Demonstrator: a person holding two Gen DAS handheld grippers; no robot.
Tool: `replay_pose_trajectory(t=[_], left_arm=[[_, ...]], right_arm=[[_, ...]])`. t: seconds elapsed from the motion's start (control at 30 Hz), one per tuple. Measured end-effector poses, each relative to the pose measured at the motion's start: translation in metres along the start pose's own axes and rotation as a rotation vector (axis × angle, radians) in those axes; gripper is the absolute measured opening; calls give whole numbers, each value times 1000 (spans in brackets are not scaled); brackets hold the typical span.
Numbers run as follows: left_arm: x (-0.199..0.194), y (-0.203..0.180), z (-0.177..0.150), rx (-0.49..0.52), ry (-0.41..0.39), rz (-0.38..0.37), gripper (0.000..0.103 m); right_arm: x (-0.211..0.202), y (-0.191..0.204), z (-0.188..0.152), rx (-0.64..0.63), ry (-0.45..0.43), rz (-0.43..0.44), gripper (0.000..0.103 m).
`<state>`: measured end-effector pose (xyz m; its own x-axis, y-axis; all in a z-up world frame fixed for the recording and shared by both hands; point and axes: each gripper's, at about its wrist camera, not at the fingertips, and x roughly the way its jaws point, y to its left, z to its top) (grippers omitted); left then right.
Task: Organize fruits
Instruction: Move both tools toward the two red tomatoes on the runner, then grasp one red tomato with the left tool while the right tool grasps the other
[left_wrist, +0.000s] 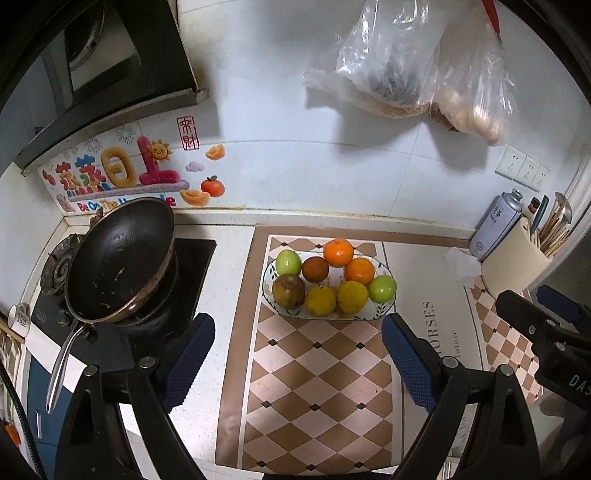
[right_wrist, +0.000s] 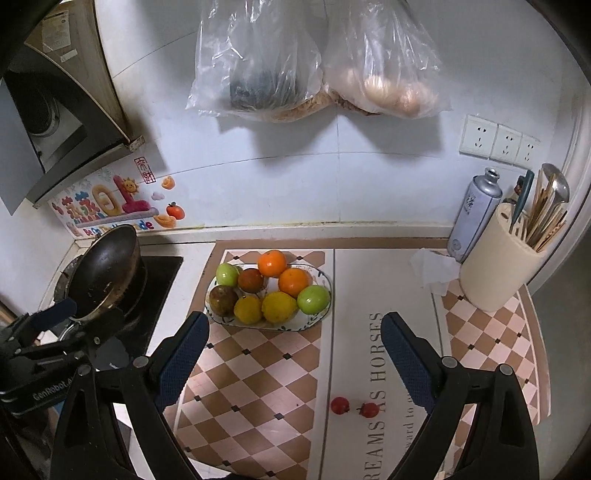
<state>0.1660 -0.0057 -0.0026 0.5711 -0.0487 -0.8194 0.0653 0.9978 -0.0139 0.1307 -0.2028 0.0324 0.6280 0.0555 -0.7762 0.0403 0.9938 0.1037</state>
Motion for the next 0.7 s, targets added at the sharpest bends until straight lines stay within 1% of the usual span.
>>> replay_pose_trajectory(t=[0.07, 0.1, 0.13, 0.2, 0.27, 0.37, 0.4, 0.47, 0.5, 0.57, 0.63, 0.7], left_arm=[[9, 0, -1, -5, 23, -8, 93], [15, -1, -1, -2, 37, -8, 100], [22, -3, -2, 3, 50, 1, 103], [35, -7, -4, 22, 66, 32, 103], [54, -15, -8, 52, 93, 64, 103], [86, -31, -17, 93, 141, 98, 103], [98, -39, -20, 109, 160, 101, 103], [122, -54, -27, 142, 209, 105, 103], [132, -60, -29, 158, 228, 106, 103], [155, -76, -38, 193, 283, 105, 103], [176, -89, -46, 215, 338, 93, 103], [192, -99, -53, 224, 389, 78, 103]], right_arm=[[8, -4, 0, 16, 18, 22, 97], [14, -7, -1, 29, 32, 33, 99], [21, -12, -1, 43, 48, 40, 99], [38, -27, -6, 74, 87, 38, 99], [60, -47, -13, 107, 130, 11, 99], [106, -85, -32, 176, 239, -29, 99], [126, -101, -42, 200, 291, -53, 99], [152, -123, -58, 234, 358, -62, 99], [169, -137, -72, 264, 403, -65, 99], [189, -152, -93, 301, 457, -55, 99], [207, -165, -118, 344, 512, -36, 96], [221, -174, -137, 390, 555, -3, 80]])
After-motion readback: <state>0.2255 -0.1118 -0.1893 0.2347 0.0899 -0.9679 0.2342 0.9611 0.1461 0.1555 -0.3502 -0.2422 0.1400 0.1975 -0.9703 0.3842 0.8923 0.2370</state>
